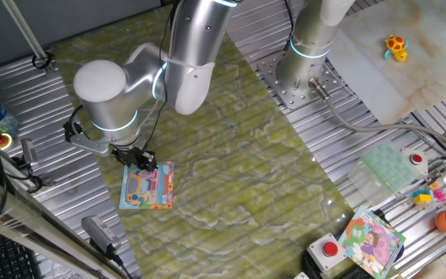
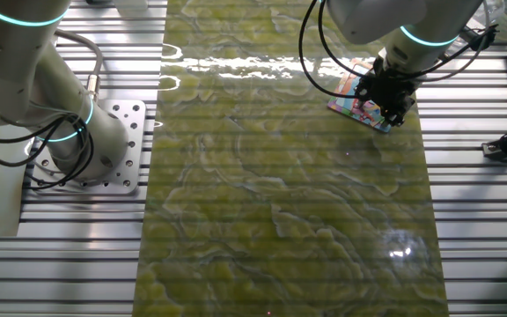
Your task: Assemble one piece of a puzzle
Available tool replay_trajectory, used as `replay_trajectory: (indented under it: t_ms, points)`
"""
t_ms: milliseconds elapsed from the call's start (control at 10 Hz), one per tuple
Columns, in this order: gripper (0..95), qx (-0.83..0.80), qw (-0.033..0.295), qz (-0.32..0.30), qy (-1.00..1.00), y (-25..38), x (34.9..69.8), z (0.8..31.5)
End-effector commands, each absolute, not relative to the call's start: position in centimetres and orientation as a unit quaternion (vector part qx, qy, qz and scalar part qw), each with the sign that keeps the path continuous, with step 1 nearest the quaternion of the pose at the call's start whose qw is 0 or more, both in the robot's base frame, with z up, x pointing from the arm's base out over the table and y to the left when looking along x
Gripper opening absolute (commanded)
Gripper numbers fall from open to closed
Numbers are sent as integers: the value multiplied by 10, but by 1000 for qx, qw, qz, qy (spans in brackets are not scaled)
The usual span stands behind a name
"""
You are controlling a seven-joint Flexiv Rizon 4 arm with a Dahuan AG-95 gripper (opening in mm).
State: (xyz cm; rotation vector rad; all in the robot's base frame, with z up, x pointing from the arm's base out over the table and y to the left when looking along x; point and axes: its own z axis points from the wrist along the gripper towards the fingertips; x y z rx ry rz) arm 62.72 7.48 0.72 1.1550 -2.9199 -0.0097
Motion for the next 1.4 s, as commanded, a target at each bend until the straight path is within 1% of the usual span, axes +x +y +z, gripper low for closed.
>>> replay_trajectory:
  t_ms: [100, 1400]
  points:
    - [570, 366, 0, -4, -931, 75, 627, 5]
    - [570, 354, -2, -8, -935, 75, 627, 8]
